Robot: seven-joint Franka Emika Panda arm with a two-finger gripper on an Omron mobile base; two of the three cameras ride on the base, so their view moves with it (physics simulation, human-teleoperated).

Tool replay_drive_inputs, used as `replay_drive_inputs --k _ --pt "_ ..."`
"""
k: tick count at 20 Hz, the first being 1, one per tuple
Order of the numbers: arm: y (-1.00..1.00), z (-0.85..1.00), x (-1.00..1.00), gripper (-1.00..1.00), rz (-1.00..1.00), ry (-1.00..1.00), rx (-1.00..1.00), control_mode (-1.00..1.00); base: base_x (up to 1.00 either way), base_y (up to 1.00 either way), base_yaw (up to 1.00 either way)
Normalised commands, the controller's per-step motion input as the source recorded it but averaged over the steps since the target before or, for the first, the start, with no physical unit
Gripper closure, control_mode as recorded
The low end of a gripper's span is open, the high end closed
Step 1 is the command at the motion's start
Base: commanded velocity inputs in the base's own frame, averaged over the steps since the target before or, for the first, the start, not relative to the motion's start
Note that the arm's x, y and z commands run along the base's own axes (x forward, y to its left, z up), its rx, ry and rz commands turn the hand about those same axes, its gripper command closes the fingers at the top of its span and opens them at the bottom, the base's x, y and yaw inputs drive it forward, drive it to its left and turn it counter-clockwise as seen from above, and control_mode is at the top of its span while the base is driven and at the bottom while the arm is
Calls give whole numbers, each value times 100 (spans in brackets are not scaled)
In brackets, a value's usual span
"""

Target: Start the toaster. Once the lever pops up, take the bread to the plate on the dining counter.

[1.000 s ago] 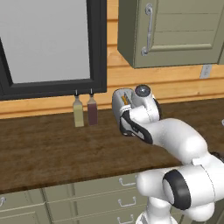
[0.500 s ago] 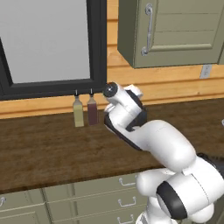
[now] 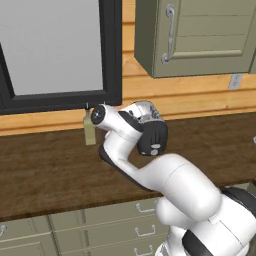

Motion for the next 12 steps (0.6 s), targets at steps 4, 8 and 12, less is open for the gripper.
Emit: replay_drive_inputs --k 4,8,12 --pt "3 0 -29 -100 -5 0 -1 -100 0 0 0" --pt "0 0 0 -100 0 0 0 -100 0 0 0" --pt "0 0 0 -100 0 0 0 -100 0 0 0"
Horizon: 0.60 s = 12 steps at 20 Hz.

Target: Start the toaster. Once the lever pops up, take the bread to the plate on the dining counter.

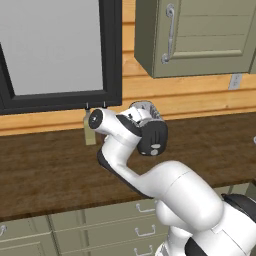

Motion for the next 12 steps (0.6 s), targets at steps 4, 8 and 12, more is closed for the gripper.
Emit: replay_drive_inputs --k 4,8,12 --pt "0 0 0 -100 0 0 0 -100 0 0 0" --pt "0 0 0 -100 0 0 0 -100 0 0 0" --pt "0 0 0 -100 0 0 0 -100 0 0 0"
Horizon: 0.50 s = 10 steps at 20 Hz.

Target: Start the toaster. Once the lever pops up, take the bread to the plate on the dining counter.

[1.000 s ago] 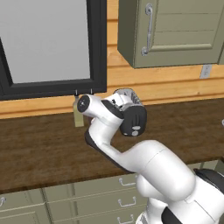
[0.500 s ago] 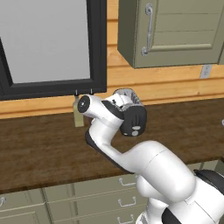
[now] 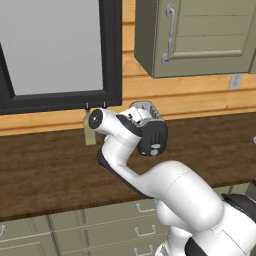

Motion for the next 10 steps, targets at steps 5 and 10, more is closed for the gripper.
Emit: replay_drive_inputs --k 5,10 --pt "0 0 0 -100 0 0 0 -100 0 0 0" --pt "0 0 0 -100 0 0 0 -100 0 0 0"
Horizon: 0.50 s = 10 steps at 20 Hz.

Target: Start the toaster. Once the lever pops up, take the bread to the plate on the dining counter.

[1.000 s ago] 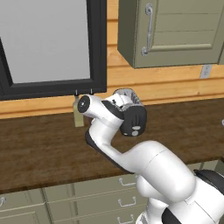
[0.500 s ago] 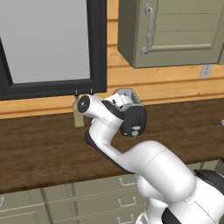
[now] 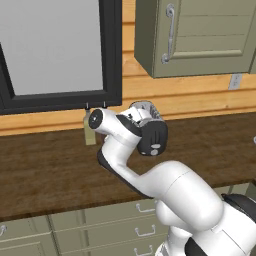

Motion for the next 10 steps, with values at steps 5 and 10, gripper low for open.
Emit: replay_drive_inputs --k 5,10 --pt "0 0 0 -100 0 0 0 -100 0 0 0" --pt "0 0 0 -100 0 0 0 -100 0 0 0"
